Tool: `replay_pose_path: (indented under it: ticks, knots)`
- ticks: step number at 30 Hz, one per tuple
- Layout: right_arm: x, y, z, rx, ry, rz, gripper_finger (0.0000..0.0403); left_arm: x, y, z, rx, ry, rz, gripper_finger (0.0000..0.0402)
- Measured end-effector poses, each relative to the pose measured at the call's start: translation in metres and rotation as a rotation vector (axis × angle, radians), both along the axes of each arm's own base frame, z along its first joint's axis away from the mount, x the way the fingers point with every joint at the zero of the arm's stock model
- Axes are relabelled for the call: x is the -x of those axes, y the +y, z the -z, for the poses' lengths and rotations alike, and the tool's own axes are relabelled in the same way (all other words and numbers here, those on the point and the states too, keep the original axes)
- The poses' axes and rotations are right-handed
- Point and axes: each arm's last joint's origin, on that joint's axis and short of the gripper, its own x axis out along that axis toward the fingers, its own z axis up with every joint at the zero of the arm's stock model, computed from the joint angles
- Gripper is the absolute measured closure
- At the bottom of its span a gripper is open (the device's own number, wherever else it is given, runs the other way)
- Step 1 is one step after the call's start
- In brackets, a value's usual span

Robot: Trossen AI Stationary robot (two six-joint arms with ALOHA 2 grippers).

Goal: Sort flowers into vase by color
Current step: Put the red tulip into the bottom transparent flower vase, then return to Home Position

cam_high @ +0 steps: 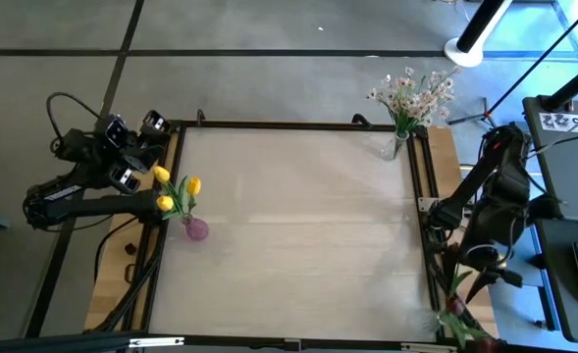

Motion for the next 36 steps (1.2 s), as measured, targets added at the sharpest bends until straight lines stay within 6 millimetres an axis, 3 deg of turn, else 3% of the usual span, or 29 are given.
replay_pose_path:
  ticks: [15,22,28,31,36]
  knots:
    - [-0.002,-0.002,-0.018,-0.155,0.061,0.137,0.0232,-0.003,0.001,0.004,-0.066,0.041,-0.067,0.0262]
    - [-0.004,0.002,-0.009,-0.114,0.220,0.192,0.0232,-0.003,0.001,0.004,-0.066,0.040,-0.067,0.0262]
    - [-0.007,0.010,0.000,-0.019,0.189,0.125,0.0236,-0.003,0.001,0.004,-0.063,0.039,-0.065,0.0262]
    - [-0.011,0.017,0.004,0.017,0.152,0.074,0.0260,-0.003,0.001,0.004,-0.062,0.039,-0.065,0.0262]
    - [-0.017,0.029,0.008,0.024,0.165,0.016,0.0338,-0.003,0.001,0.004,-0.042,0.040,-0.050,0.0262]
